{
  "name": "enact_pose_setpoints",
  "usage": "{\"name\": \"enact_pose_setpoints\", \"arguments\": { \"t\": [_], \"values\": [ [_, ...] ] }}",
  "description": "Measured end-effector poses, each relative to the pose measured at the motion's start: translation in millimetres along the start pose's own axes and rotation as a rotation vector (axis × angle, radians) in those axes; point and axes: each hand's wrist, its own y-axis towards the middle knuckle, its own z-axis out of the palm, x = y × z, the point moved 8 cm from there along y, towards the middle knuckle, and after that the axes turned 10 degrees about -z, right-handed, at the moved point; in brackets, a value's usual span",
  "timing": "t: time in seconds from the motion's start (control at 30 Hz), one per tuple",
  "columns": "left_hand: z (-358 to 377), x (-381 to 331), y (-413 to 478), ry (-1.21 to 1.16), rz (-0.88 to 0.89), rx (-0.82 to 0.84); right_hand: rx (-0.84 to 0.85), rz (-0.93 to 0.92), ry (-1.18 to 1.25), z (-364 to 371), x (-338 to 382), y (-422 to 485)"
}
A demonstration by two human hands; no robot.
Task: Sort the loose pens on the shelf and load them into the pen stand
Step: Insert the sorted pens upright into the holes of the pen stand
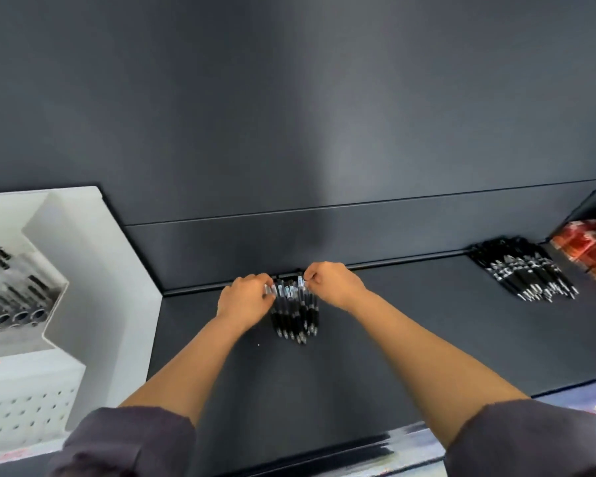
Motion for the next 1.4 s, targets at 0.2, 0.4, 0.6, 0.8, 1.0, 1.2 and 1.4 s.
{"name": "enact_pose_setpoints", "arguments": {
  "t": [0.2,0.4,0.6,0.8,1.0,1.2,1.4],
  "values": [
    [25.0,25.6,39.6,-0.033,-0.173,-0.015,0.08,0.06,-0.016,29.6,-12.1,37.1],
    [42.7,29.7,54.9,-0.05,-0.25,0.014,0.117,0.112,-0.09,51.3,-16.3,55.6],
    [53.4,27.8,56.4,-0.171,-0.26,0.089,0.13,0.119,-0.093,57.5,-15.6,63.6],
    [47.6,15.4,51.4,-0.279,-0.186,0.096,0.029,0.05,0.022,51.3,-7.2,60.5],
    [45.2,9.1,44.2,-0.226,-0.167,0.126,-0.061,0.045,0.191,43.5,-3.7,52.2],
    [44.9,8.2,31.8,-0.16,-0.205,0.165,-0.131,0.066,0.403,33.7,-1.2,35.9],
    [38.7,22.1,21.4,-0.418,-0.195,0.171,-0.156,0.044,0.532,25.2,3.8,18.4]
  ]
}}
